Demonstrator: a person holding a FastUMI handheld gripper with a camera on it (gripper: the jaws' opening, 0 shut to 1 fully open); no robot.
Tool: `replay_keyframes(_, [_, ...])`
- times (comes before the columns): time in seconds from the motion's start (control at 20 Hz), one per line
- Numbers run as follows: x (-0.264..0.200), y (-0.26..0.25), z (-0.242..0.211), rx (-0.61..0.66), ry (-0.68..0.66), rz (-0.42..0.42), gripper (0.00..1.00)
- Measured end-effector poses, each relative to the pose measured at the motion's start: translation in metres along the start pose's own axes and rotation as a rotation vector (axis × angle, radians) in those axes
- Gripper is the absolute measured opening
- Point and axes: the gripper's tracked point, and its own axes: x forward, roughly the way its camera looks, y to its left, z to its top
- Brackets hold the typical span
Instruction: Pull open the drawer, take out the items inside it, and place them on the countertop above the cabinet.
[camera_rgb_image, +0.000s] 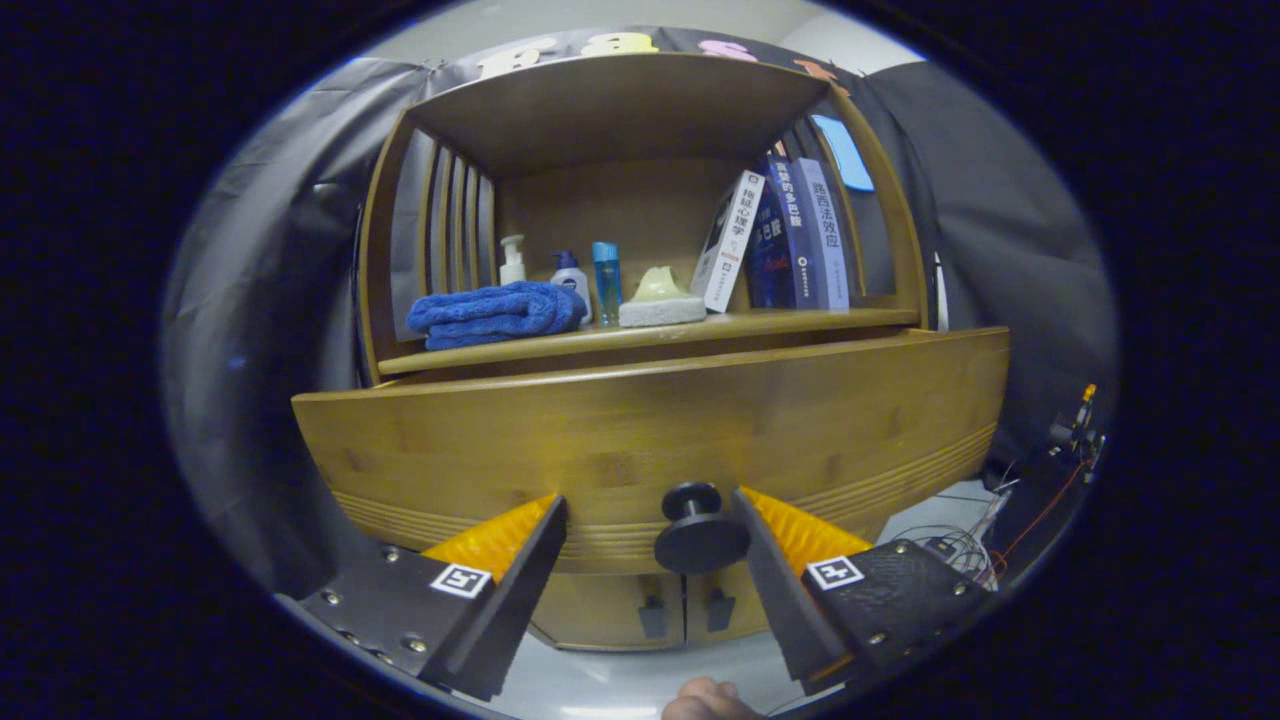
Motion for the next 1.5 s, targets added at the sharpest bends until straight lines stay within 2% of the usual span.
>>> replay_keyframes(0.95, [0.079, 0.004, 0.004, -0.007, 0.055, 0.001, 0.99])
replay_keyframes(1.25, [0.088, 0.006, 0.006, 0.007, 0.070, -0.002, 0.99])
replay_keyframes(1.35, [0.083, -0.006, 0.002, 0.002, 0.091, -0.056, 0.99])
replay_keyframes(1.5, [0.071, -0.006, 0.009, 0.063, 0.084, -0.059, 0.99])
